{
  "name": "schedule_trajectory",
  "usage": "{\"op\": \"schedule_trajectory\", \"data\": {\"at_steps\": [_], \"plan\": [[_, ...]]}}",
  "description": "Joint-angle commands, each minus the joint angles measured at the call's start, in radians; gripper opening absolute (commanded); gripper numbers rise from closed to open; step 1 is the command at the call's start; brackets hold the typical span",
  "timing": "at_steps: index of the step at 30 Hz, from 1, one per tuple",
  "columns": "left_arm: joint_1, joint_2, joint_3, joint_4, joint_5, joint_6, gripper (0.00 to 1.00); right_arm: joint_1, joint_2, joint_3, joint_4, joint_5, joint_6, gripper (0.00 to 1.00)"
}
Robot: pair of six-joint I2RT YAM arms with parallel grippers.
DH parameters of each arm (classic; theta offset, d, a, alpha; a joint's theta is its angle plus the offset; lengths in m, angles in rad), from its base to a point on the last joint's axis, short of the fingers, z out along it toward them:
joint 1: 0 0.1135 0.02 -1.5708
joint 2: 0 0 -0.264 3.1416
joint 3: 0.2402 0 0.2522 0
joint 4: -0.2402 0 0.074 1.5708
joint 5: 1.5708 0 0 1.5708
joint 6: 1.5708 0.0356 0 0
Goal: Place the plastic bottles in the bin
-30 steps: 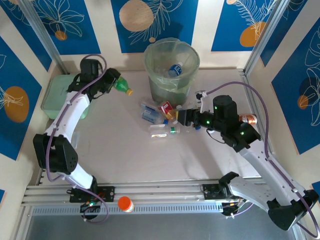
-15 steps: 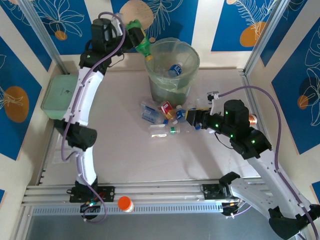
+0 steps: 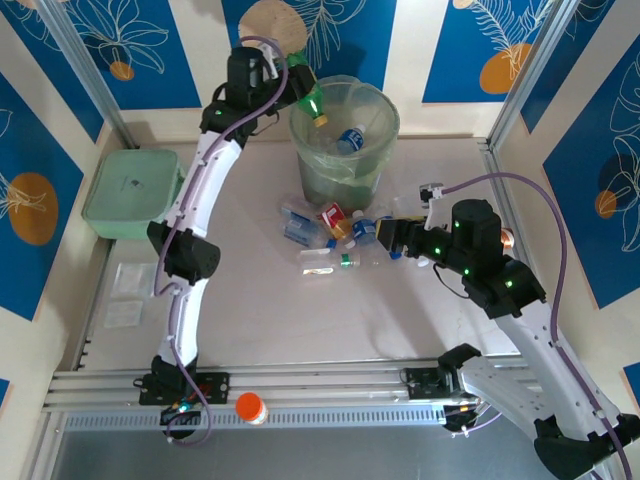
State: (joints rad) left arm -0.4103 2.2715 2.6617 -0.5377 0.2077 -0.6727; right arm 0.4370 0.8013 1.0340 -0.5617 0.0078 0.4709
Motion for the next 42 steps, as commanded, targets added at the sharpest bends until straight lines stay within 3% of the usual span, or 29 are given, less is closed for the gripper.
{"op": "schedule_trajectory", "data": {"at_steps": [1,5,16,22,30,42], "plan": [[-0.037,0.023,0.007,0.047,-0.088,0.079,0.40,-0.007,-0.019,-0.008,0.005,-0.029,-0.008,0.64],[-0.064,0.044,-0.008,0.039,-0.177,0.129,0.40,-0.007,-0.034,-0.028,0.007,-0.032,0.000,0.64],[-0.109,0.094,-0.048,0.026,-0.221,0.146,0.44,-0.015,-0.051,-0.060,0.013,-0.038,0.011,0.64],[-0.113,0.076,-0.048,0.009,-0.273,0.155,0.68,-0.018,-0.054,-0.058,0.003,-0.034,0.002,0.64],[-0.113,0.032,-0.077,0.036,-0.275,0.161,0.84,-0.020,-0.049,-0.049,0.005,-0.025,-0.007,0.64],[-0.114,-0.147,-0.126,0.088,-0.232,0.213,0.85,-0.024,-0.032,0.006,-0.018,-0.022,-0.026,0.64]]}}
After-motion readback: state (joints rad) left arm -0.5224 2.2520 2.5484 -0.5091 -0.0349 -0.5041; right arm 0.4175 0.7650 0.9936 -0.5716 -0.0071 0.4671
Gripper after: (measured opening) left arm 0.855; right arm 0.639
